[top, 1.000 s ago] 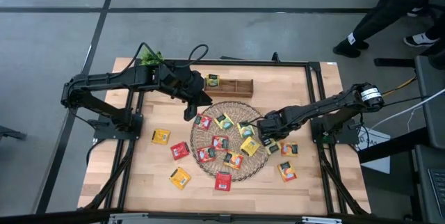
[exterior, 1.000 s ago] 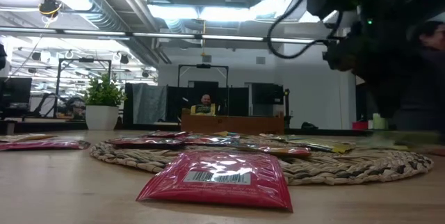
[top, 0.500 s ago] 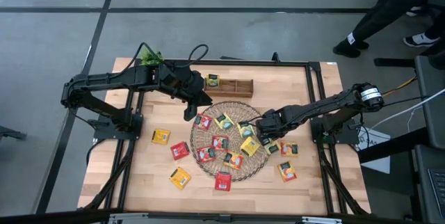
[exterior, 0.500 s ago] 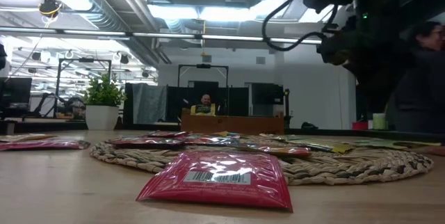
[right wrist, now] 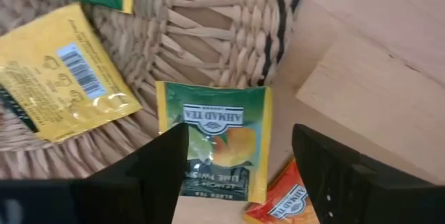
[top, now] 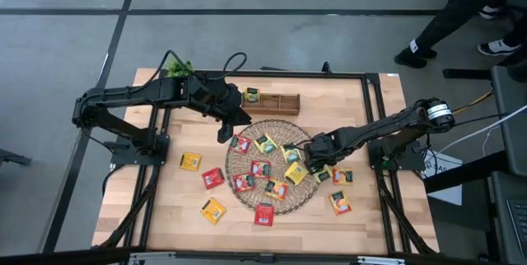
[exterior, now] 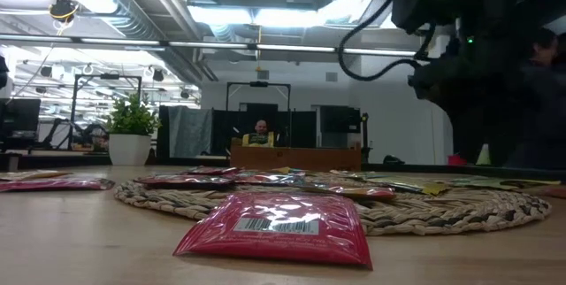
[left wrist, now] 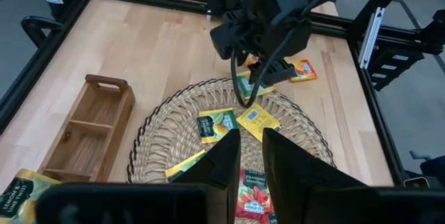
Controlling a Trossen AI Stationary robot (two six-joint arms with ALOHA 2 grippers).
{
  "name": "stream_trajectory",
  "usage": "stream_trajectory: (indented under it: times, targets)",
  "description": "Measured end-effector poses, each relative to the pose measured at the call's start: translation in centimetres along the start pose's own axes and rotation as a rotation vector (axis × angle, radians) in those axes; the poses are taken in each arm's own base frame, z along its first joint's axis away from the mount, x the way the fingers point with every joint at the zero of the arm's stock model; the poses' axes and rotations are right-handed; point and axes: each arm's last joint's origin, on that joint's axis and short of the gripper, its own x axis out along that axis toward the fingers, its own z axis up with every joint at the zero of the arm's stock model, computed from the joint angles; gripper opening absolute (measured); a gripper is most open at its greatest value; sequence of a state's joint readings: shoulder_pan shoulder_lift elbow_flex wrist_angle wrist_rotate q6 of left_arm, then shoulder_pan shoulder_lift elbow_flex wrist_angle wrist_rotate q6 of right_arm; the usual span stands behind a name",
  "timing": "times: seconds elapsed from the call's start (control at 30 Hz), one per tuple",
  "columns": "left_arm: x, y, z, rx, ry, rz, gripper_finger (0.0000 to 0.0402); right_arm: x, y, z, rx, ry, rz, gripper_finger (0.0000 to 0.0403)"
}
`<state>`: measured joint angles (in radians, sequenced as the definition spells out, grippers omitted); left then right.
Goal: Pick & Place Tea
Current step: Put the yellow tea bag into the left of the wooden organizer
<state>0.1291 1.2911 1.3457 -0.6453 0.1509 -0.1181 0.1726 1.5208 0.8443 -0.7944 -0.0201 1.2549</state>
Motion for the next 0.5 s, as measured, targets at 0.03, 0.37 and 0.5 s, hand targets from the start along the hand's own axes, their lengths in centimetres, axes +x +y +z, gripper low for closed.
stream_trajectory:
  times: [0.03,0.37,0.5]
  targets:
    - [0.0,0.0,0.0,0.0,0.0,0.0,0.0059,0.1,-0.1,0.0,0.0,0.001,-0.004,0.0259]
    - [0.0,0.0,0.0,0.001,-0.004,0.0,0.0059,1.0,-0.7,-0.2,-0.005,0.003,-0.008,0.0242]
    - [0.0,0.0,0.3,0.006,-0.035,-0.004,0.0059,1.7,-1.3,-0.4,-0.003,0.022,-0.021,0.024]
